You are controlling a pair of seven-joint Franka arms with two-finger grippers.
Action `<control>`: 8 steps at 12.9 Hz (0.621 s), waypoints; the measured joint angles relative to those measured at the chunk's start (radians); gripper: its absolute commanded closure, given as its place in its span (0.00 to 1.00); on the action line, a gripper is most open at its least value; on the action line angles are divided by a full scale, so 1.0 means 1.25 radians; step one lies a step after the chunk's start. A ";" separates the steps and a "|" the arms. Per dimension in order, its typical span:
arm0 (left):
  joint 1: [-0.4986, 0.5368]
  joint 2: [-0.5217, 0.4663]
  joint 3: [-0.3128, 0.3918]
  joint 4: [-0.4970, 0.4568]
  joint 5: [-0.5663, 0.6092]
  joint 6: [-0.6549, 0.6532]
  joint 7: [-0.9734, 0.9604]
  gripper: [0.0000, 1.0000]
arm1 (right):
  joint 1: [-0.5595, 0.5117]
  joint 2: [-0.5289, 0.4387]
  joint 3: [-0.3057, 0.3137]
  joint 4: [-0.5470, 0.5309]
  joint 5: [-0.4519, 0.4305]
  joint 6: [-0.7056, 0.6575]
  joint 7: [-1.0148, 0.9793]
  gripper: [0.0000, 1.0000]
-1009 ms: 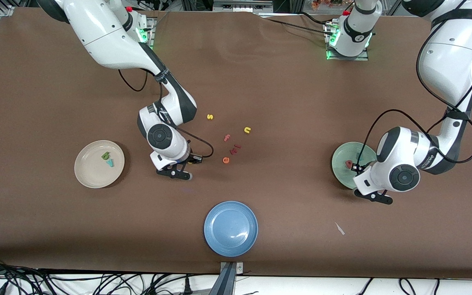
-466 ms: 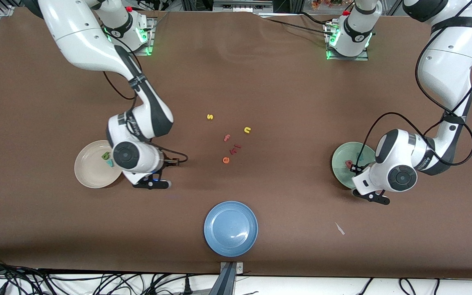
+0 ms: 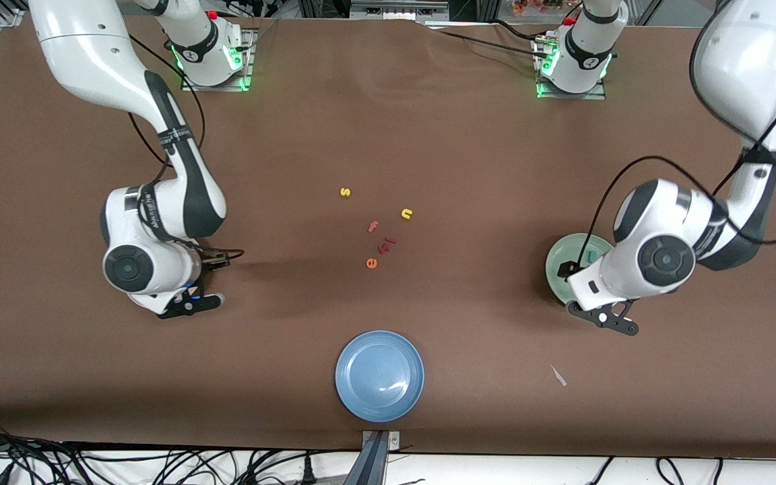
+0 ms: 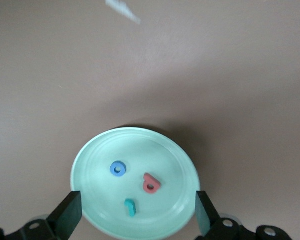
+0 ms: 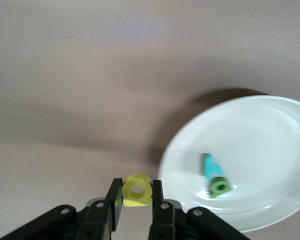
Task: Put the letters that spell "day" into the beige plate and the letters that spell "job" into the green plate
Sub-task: 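Return the left arm to rest while the right gripper releases yellow o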
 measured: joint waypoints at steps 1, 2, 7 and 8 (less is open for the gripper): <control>0.000 -0.045 -0.014 0.007 -0.004 -0.029 0.000 0.00 | -0.018 0.002 -0.006 -0.005 0.000 0.002 -0.049 1.00; 0.000 -0.087 -0.019 0.019 -0.024 -0.059 -0.001 0.00 | -0.040 0.006 -0.008 -0.007 0.000 0.010 -0.094 0.88; -0.019 -0.204 0.153 0.081 -0.245 -0.125 0.003 0.00 | -0.110 0.030 -0.007 -0.009 0.032 0.047 -0.202 0.00; -0.059 -0.217 0.234 0.081 -0.296 -0.125 0.003 0.00 | -0.106 0.029 -0.003 -0.009 0.041 0.047 -0.200 0.00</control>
